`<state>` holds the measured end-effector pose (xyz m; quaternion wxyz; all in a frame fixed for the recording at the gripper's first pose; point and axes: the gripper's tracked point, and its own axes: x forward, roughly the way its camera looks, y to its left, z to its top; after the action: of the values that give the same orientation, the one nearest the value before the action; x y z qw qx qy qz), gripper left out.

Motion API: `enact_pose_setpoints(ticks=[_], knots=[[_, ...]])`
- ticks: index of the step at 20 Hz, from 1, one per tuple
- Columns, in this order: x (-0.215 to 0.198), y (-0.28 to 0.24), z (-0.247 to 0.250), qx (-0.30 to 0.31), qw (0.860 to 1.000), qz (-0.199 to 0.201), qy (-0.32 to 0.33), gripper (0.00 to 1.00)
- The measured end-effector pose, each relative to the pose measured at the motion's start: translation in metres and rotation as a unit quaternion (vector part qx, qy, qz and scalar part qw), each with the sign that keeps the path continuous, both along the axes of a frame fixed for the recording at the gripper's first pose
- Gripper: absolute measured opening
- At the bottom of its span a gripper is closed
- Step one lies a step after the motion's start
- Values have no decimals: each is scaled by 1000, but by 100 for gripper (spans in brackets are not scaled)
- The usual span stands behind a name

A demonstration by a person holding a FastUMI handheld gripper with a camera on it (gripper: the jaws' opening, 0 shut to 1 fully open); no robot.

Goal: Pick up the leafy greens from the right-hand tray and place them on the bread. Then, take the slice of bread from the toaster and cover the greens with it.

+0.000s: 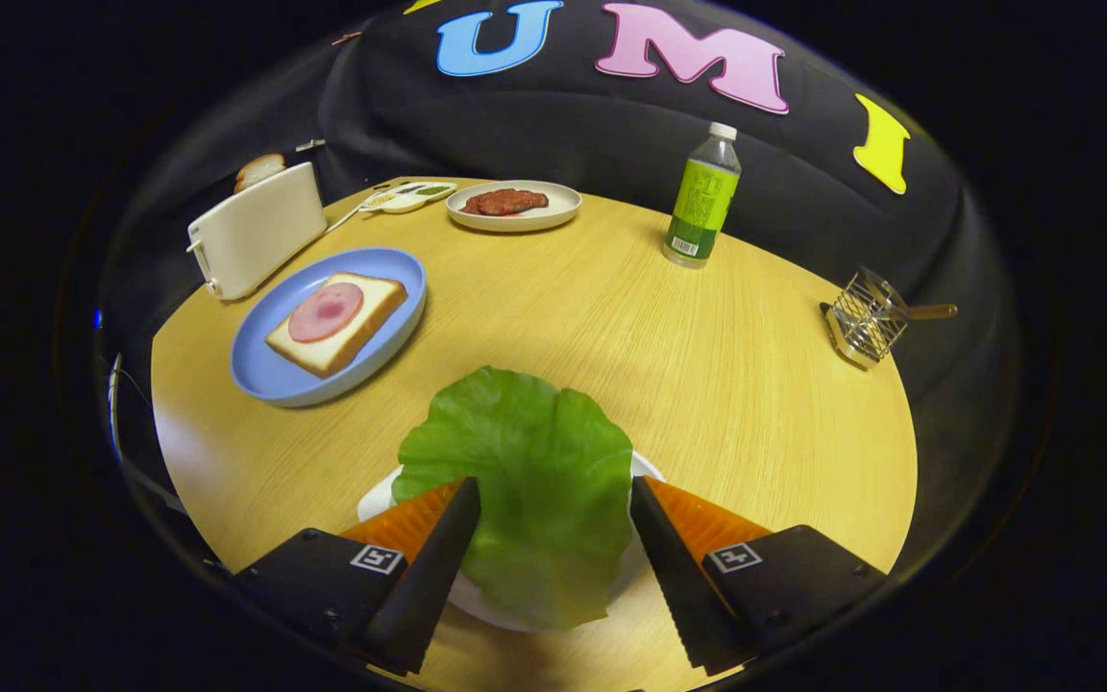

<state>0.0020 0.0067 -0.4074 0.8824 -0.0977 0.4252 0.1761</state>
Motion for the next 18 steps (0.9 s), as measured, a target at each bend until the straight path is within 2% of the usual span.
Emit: enact_pose_setpoints(ticks=[2, 3, 4, 5, 6, 8, 9, 11, 14, 18], knots=[[0, 5, -2, 14, 1000, -1, 13, 92], [1, 9, 1, 19, 1000, 3, 11, 82], [-1, 11, -1, 18, 1000, 11, 15, 77], [-1, 11, 0, 13, 1000, 12, 11, 61], [-4, 17, -2, 17, 999, 23, 18, 58], [-7, 18, -2, 4, 999, 32, 18, 33], [-8, 20, 0, 6, 999, 38, 21, 33], [-10, 21, 0, 4, 999, 38, 27, 12], [-12, 23, 1, 13, 997, 54, 47, 7], [-2, 20, 24, 24, 998, 32, 45, 7]])
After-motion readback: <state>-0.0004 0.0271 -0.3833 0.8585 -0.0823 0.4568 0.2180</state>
